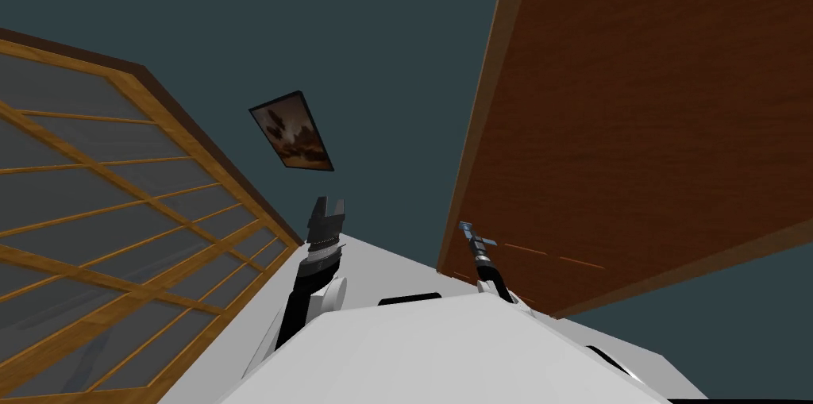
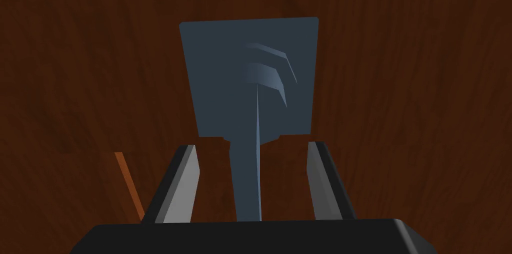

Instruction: Pull the door open

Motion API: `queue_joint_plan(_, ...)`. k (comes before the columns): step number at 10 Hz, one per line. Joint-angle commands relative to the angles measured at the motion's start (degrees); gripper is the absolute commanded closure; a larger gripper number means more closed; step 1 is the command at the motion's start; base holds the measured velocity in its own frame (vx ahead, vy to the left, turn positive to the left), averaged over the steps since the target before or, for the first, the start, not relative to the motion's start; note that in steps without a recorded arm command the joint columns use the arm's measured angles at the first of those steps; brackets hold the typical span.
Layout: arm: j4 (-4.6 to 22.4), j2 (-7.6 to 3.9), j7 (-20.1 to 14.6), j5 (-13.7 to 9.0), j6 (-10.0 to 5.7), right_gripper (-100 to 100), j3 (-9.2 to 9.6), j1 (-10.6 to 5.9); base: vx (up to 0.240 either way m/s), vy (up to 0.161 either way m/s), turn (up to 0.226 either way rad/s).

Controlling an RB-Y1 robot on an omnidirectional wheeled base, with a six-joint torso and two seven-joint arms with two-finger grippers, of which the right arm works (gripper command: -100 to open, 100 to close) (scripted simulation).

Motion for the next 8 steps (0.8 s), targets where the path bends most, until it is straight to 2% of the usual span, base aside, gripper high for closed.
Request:
queue_joint_plan(1,0.1,0.01,0.0,0.0,-0.11,100,0.01,-0.03,-0.013,0.002,0.001)
queue_joint_plan(5,0.1,0.01,0.0,0.0,-0.11,100,0.01,-0.03,-0.004,0.001,0.001)
queue_joint_plan(8,-0.2,-0.76,-1.4,0.7,-0.43,100,1.38,0.58,-0.149,-0.026,0.08)
